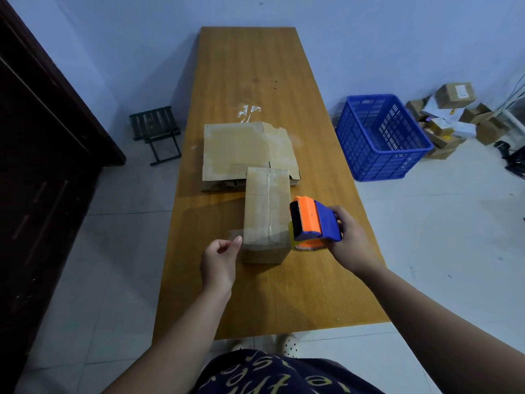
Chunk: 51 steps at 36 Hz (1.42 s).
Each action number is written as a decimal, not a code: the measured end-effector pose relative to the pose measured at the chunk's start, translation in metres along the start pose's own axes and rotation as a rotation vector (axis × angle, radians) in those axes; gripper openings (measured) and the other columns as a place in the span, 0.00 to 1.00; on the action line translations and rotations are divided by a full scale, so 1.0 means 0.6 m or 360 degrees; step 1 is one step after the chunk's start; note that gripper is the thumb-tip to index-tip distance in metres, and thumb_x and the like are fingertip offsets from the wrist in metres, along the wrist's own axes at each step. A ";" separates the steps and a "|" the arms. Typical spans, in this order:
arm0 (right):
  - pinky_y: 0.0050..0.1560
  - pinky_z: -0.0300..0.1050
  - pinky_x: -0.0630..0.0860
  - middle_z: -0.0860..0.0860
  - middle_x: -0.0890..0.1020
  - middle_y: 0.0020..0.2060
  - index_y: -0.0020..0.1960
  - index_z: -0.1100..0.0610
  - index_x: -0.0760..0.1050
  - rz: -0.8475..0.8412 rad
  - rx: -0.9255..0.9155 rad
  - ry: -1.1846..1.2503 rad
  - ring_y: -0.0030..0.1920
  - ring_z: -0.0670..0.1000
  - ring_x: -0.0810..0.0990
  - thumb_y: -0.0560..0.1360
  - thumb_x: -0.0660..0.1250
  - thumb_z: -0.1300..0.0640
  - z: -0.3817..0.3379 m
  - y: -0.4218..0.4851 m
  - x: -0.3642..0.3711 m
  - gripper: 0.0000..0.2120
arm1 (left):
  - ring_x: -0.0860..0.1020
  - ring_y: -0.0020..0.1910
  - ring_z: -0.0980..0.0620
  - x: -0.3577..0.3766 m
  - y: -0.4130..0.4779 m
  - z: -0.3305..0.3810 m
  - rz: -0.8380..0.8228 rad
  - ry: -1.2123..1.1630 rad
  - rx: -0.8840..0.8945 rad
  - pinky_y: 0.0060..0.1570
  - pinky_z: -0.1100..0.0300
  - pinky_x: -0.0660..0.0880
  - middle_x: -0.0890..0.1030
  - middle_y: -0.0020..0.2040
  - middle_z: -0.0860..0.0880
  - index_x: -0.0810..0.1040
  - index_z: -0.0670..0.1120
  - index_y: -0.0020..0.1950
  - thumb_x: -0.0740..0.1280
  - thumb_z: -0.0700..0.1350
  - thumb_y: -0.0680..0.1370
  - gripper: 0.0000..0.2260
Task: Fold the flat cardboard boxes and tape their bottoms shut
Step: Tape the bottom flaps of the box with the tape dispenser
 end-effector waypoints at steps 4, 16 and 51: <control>0.45 0.37 0.72 0.43 0.77 0.49 0.57 0.50 0.71 0.0006 -0.0008 -0.0008 0.51 0.43 0.76 0.73 0.72 0.62 0.004 0.000 0.000 0.18 | 0.75 0.41 0.55 0.000 0.004 0.010 0.0002 0.0027 0.0038 0.36 0.62 0.68 0.79 0.42 0.49 0.77 0.44 0.45 0.68 0.51 0.77 0.10; 0.43 0.35 0.70 0.45 0.78 0.49 0.57 0.51 0.71 0.0015 0.0022 -0.0016 0.50 0.43 0.77 0.72 0.73 0.61 0.019 -0.006 0.002 0.18 | 0.78 0.41 0.55 -0.003 0.006 0.043 -0.0041 0.0114 0.0262 0.38 0.61 0.73 0.81 0.42 0.53 0.77 0.45 0.42 0.68 0.48 0.77 0.08; 0.44 0.39 0.72 0.46 0.77 0.49 0.57 0.50 0.71 0.0017 0.0008 -0.0145 0.49 0.45 0.76 0.71 0.75 0.57 0.023 -0.003 0.009 0.19 | 0.75 0.37 0.50 -0.028 0.014 0.012 -0.0024 0.0110 0.0025 0.37 0.59 0.71 0.80 0.39 0.39 0.80 0.41 0.39 0.69 0.52 0.76 0.14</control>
Point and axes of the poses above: each hand's wrist, its own y-axis towards the middle knuckle, its own x-axis out of the palm, z = x × y, the point moved 9 cm from there along y, towards the middle knuckle
